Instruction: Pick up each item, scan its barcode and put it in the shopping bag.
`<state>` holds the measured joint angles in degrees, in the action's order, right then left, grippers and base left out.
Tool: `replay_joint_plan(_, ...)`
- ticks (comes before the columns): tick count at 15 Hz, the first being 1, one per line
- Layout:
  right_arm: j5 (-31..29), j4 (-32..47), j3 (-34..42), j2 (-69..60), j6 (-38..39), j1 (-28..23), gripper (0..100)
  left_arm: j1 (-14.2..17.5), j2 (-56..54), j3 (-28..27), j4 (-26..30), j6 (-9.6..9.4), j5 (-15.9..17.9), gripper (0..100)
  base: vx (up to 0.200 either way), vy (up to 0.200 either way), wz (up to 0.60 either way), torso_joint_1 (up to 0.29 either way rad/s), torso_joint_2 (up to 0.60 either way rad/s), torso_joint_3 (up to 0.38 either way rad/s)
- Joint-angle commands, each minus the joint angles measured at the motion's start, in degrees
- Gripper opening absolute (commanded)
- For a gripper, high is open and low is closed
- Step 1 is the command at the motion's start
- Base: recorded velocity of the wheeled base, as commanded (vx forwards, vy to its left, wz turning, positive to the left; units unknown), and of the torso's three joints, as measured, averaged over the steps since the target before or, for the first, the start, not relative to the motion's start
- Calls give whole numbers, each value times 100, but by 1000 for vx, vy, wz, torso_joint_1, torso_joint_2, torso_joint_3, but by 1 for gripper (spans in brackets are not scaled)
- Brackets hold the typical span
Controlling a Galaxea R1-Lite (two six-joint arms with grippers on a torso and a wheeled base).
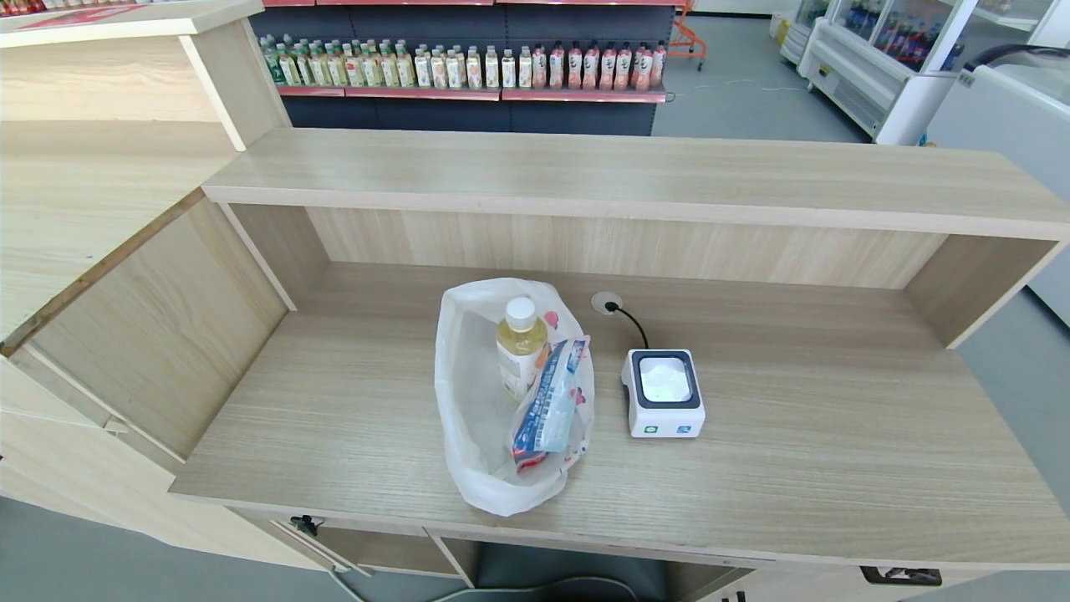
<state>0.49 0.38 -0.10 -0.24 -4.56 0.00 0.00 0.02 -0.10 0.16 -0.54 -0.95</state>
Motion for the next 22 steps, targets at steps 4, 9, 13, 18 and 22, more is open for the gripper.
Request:
replay_joint_plan(4, 4, 15, 1, 24, 8, 0, 100, 0, -2, 1, 2, -34, 7, 100, 150, -150, 0, 2, 1, 2)
replay_joint_plan(9, 4, 15, 1, 24, 8, 0, 100, 0, -2, 1, 2, 1, -2, 100, 200, -200, 0, 3, 2, 1)
replay_joint_plan(13, 4, 15, 1, 24, 16, 0, 100, 0, -2, 10, 2, 1, -2, 100, 0, 0, 0, 0, 0, 0)
replay_joint_plan(18, 4, 15, 1, 24, -1, 0, 0, 0, -2, 1, 2, 1, -2, 100, 0, 0, 0, 0, 0, 0)
replay_joint_plan(22, 4, 15, 1, 24, 52, 0, 0, 0, -2, 1, 2, 1, -2, 100, 0, 0, 0, 0, 0, 0)
